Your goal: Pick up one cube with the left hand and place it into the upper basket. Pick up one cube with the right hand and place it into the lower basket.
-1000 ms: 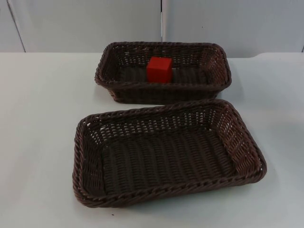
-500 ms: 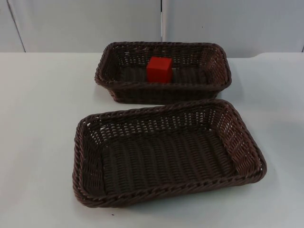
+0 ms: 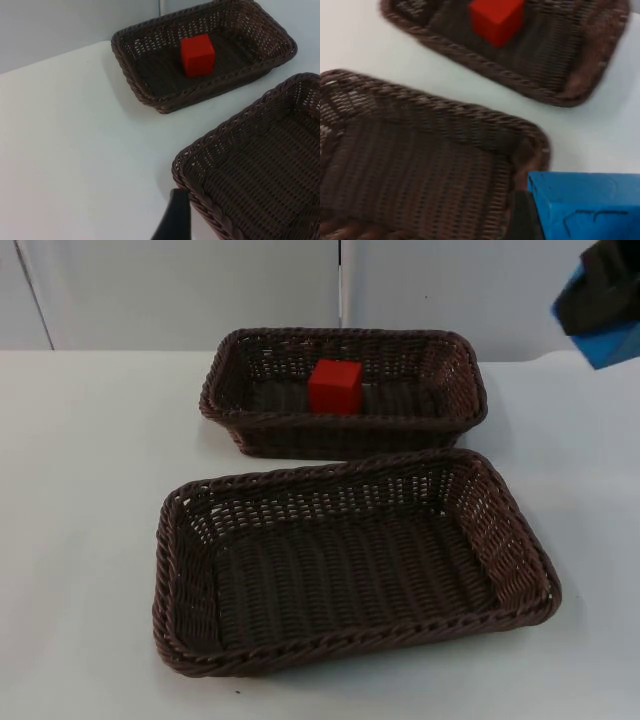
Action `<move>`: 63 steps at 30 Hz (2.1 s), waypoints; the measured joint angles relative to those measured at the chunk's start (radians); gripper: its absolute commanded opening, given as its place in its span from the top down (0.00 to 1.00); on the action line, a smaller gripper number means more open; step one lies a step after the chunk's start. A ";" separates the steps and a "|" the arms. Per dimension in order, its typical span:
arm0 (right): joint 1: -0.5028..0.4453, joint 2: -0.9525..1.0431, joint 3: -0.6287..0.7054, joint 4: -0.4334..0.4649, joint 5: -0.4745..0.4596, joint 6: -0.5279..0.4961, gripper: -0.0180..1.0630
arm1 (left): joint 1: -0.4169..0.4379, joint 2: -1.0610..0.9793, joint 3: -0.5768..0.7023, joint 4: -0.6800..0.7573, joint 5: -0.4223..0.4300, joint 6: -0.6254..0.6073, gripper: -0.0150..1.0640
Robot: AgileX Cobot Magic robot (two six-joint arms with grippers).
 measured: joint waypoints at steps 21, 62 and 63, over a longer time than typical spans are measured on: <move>0.151 0.004 0.000 0.048 0.000 0.000 0.98 | 0.000 0.000 0.000 0.000 0.000 0.000 0.30; 0.247 0.477 -0.020 0.048 -0.349 -0.043 0.98 | 0.000 0.000 0.000 0.000 0.002 0.000 0.30; 0.247 0.500 -0.036 0.048 -0.350 -0.040 0.98 | 0.000 0.000 0.000 0.000 0.002 0.000 0.30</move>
